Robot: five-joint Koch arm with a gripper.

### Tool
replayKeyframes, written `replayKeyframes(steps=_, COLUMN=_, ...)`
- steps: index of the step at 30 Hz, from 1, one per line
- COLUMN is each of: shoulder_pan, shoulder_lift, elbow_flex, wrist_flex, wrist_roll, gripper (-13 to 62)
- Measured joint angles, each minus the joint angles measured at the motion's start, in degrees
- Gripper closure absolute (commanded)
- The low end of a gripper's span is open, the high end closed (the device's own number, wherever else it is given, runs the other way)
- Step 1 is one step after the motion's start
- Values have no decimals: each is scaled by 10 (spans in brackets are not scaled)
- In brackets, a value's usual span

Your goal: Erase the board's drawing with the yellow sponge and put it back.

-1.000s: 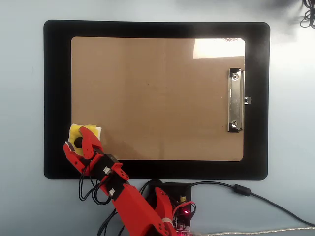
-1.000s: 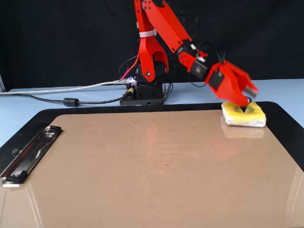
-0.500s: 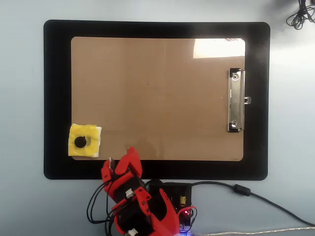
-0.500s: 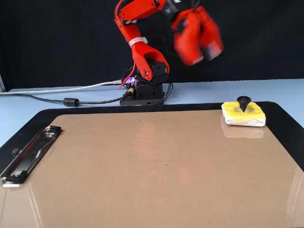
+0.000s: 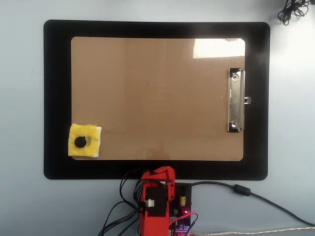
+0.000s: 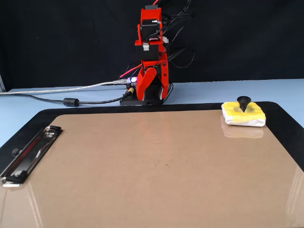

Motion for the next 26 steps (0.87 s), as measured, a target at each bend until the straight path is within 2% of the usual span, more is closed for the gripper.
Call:
replayKeyframes(steps=8, shoulder_pan=104, shoulder_lift=0, elbow_flex=41, wrist_flex=-4, wrist_roll=-2, gripper=153)
replayKeyframes(steps=26, shoulder_pan=101, shoulder_lift=1, elbow_flex=40, wrist_flex=-4, wrist_roll=-2, gripper=150)
